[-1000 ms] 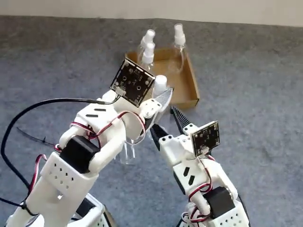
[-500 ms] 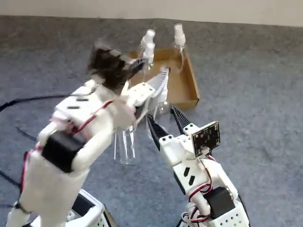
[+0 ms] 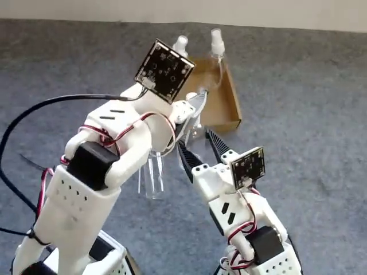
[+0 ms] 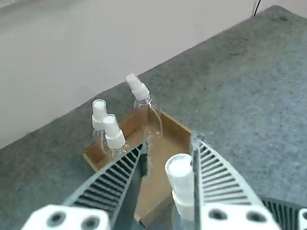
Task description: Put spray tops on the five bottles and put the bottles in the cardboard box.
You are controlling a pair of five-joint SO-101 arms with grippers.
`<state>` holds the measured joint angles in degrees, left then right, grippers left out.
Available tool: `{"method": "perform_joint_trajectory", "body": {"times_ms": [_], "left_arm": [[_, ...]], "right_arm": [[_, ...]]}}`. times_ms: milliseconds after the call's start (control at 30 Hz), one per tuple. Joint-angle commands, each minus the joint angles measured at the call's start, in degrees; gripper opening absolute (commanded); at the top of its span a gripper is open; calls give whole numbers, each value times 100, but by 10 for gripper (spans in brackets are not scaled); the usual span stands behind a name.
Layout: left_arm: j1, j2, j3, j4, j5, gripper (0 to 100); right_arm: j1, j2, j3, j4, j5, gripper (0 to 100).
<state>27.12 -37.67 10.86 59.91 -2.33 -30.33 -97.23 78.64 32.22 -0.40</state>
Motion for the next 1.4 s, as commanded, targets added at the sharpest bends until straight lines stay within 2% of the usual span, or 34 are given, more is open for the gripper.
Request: {"method": "perform_joint_trajectory", "body": {"times_ms": [0, 167, 300, 467, 567, 733, 867, 1000, 1067, 1267, 1367], "left_arm": [[154, -347, 215, 149, -53, 146], [101, -593, 207, 141, -53, 146], [101, -857, -242, 237, -53, 146], [101, -1446, -391, 1134, -53, 150], [-180, -1903, -13, 1741, -62, 151], [-901, -2853, 1464, 1749, -237, 152], [-963, -3635, 2993, 1029, -730, 166], [-919, -4286, 4048, 404, -756, 267], [-954, -4400, 4391, 79, -747, 267], [-989, -4400, 5244, -1046, -563, 263], [-1367, -4400, 5341, -1257, -536, 263]], "right_arm": [[-31, -22, -303, -171, -9, 4], [-31, -22, -303, -154, -9, 4], [-13, -22, -356, 347, -9, 4], [4, 84, -576, 382, 79, 4], [4, 585, -1007, 374, 220, 4], [-13, 2193, -2334, 374, 141, 4], [-31, 3723, -3565, 391, -53, 4], [-40, 4980, -4505, 400, -387, 4], [-136, 5367, -4831, 409, -475, 4], [-769, 5499, -5218, 1323, -457, 4], [-778, 5341, -5218, 1736, -448, 4]]}}
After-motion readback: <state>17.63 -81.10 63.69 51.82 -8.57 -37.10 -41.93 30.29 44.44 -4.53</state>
